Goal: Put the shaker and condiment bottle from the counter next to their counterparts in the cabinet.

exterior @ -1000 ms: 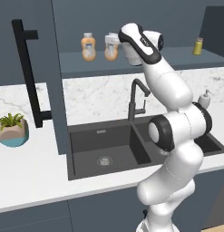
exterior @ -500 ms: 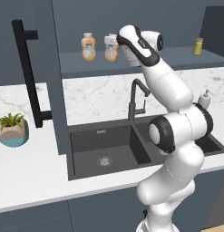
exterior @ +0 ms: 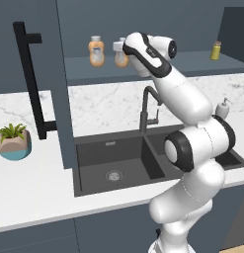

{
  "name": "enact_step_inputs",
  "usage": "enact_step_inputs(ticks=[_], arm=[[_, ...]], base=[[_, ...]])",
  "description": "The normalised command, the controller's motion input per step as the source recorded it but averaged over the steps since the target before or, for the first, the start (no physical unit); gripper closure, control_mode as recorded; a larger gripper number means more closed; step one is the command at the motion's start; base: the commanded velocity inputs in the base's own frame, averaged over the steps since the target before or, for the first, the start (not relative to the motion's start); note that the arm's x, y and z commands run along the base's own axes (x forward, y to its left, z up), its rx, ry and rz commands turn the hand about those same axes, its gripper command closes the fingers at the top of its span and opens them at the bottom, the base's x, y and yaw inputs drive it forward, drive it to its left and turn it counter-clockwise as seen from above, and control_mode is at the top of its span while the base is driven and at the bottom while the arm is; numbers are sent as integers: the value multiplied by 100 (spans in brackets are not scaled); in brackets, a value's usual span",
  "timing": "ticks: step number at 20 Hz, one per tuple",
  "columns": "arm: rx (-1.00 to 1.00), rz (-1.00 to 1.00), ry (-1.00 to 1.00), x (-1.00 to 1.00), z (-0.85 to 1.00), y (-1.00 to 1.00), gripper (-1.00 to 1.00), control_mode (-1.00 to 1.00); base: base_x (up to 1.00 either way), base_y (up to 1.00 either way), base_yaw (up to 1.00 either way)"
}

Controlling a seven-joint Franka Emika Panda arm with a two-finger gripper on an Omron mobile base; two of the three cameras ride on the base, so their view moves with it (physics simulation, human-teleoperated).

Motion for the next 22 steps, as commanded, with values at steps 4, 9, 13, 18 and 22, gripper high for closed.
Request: enact_step_inputs(ticks=[4,9,13,18,22], arm=[[-4,-3,0,0,-54,0,-100,-100],[-1,-1,0,0,-34,0,-100,-100],[0,0,-6,-4,7,0,-100,-100],[0,0,-19,-40,40,0,-100,-100],[0,0,-10,-50,5,0,-100,-100]], base=[[0,0,0],[0,0,0],[0,0,0],[0,0,0],[0,0,0]])
